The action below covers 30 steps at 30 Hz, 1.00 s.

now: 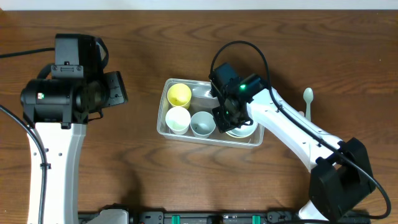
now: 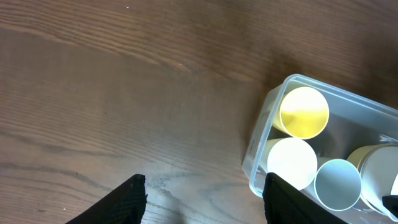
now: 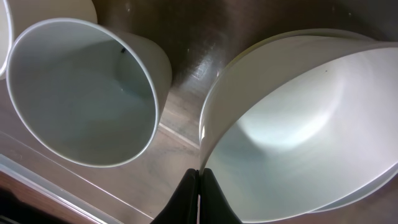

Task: Pack container
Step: 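Carry the white bowl into the container and stack it on the bowls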

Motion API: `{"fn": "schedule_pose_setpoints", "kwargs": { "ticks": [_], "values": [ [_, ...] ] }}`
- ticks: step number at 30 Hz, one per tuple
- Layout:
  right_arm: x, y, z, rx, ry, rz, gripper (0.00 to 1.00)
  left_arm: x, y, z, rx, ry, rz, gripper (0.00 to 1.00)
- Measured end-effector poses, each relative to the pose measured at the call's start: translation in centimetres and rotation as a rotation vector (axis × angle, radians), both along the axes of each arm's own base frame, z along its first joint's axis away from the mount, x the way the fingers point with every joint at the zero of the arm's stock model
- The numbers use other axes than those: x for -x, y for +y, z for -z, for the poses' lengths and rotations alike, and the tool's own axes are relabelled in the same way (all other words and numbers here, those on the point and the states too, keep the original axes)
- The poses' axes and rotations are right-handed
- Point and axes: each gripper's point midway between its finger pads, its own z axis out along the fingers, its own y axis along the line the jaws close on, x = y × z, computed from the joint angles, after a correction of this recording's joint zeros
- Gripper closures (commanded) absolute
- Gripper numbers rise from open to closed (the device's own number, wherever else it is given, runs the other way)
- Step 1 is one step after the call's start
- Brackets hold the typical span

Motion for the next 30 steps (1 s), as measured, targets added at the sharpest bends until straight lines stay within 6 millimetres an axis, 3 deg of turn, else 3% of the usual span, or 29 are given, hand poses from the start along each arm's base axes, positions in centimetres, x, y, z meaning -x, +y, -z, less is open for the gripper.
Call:
{"fn": "schedule_pose_setpoints", "kwargs": {
  "ticks": [30],
  "values": [
    [1.0,-3.0,1.3,0.161,0.002,-0.018,0.99,0.3,0.0,0.1,0.000,0.012,0.000,0.39]
  ]
}}
